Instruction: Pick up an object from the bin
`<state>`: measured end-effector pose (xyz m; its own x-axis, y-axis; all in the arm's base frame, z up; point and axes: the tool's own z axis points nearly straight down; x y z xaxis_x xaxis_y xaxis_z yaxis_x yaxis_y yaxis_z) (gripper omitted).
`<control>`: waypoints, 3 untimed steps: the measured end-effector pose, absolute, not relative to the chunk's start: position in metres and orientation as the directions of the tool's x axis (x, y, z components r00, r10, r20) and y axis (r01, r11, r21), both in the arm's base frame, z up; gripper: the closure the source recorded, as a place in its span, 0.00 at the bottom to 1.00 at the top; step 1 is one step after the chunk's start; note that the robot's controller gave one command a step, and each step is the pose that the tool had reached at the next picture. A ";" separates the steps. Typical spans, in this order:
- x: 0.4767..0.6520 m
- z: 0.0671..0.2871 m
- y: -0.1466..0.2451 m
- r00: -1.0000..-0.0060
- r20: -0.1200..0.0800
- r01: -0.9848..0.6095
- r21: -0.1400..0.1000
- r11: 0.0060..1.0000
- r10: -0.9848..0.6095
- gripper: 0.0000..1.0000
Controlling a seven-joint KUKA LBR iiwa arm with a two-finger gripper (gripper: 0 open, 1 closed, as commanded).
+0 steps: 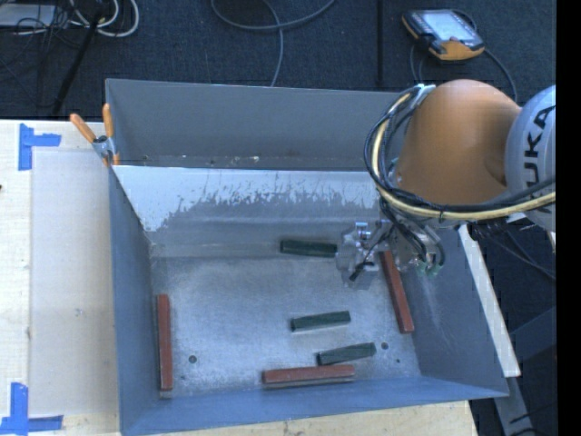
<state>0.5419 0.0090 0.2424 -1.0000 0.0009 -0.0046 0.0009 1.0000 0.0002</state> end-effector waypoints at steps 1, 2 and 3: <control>0.541 0.241 0.009 -1.000 -0.001 0.002 0.000 1.000 0.002 0.00; 0.541 0.241 0.009 -1.000 -0.001 0.002 0.000 1.000 0.002 0.00; 0.520 0.190 0.007 -0.999 -0.005 0.050 0.001 0.999 0.050 0.00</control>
Offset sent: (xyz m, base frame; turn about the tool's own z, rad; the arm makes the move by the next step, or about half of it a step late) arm 0.0000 0.0000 0.0000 0.0000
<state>0.5201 0.0066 0.1904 -0.9987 0.0503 -0.0045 0.0503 0.9987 0.0007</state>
